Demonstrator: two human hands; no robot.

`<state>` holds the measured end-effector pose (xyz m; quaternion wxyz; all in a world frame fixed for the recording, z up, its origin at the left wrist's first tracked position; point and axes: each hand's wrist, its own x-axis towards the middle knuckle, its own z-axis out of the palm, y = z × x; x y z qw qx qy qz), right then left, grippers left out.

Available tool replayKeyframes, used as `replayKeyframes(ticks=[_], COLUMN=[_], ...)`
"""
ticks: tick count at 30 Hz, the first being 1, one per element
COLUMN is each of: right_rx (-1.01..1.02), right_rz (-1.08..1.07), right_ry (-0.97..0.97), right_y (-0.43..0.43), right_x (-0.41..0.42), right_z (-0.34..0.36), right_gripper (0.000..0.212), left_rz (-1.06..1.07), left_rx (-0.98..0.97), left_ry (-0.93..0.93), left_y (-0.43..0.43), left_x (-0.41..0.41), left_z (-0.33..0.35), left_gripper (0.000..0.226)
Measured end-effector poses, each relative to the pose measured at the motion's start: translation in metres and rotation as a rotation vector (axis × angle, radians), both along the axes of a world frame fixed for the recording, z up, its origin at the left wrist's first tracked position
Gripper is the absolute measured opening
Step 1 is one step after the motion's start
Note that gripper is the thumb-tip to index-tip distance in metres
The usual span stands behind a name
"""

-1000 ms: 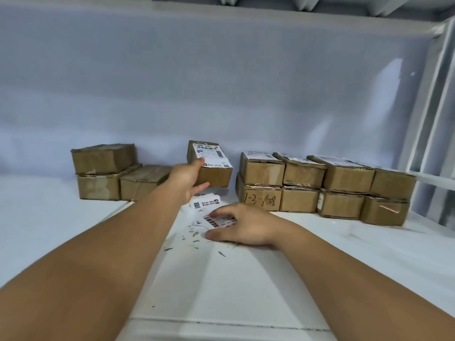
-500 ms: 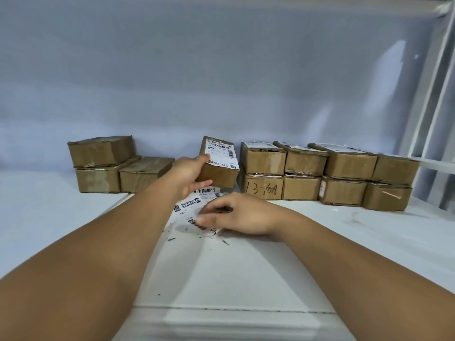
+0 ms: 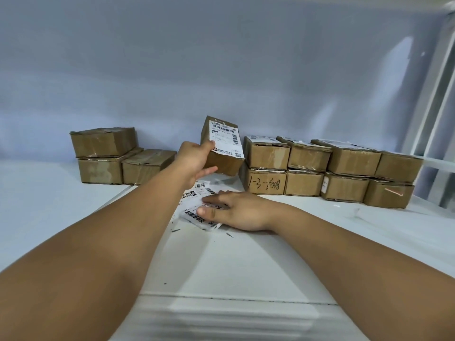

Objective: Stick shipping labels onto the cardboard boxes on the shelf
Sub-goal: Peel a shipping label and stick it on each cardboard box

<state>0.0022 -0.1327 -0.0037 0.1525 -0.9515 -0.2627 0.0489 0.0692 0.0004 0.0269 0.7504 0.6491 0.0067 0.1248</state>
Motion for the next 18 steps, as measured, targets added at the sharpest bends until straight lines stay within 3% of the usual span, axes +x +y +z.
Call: replayKeyframes(ticks=[5, 13, 18], right_rx=[0.068, 0.213, 0.284], right_rz=[0.028, 0.04, 0.019], right_ry=[0.001, -0.061, -0.033], right_y=[0.002, 0.005, 0.0], right_x=[-0.002, -0.003, -0.002], right_z=[0.0, 0.0, 0.001], right_gripper=[0.068, 0.037, 0.027], left_rz=[-0.064, -0.103, -0.001], left_rx=[-0.015, 0.105, 0.406], left_ry=[0.079, 0.241, 0.257], left_y=[0.002, -0.003, -0.001], left_x=[-0.002, -0.01, -0.001], left_z=[0.0, -0.004, -0.009], left_gripper=[0.032, 0.014, 0.019])
